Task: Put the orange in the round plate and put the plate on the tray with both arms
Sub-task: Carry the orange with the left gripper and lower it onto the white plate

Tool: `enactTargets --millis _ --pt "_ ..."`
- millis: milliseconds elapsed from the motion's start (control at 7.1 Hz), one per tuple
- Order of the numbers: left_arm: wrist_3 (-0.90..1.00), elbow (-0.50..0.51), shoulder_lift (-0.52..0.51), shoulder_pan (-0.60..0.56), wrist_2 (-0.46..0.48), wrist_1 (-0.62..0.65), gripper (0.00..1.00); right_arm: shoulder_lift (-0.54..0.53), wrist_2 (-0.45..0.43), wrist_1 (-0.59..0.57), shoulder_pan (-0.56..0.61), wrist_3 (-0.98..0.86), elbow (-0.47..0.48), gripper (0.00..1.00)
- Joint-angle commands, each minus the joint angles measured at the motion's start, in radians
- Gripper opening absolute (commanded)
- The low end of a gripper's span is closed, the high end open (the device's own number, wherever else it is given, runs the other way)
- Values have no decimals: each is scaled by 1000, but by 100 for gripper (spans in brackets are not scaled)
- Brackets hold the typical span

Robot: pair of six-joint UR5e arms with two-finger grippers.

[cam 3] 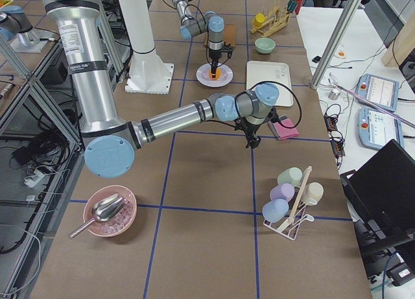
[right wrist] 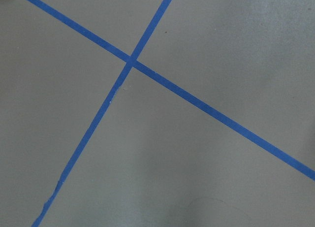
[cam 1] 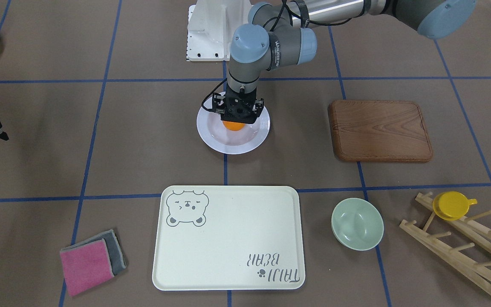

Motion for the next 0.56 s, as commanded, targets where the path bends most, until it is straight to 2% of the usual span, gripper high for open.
enactTargets --millis 0,141,282,423 --pt "1 15 -2 -1 6 3 88 0 -7 0 -22 0 1 100" --pt "1 9 -3 -4 6 1 100 0 -6 2 -25 56 6 100" --pt "-1 -10 -3 -14 4 0 100 -3 -7 99 -37 219 5 99" --pt "-2 -44 -2 -34 3 1 100 -11 -22 253 -75 429 -15 99"
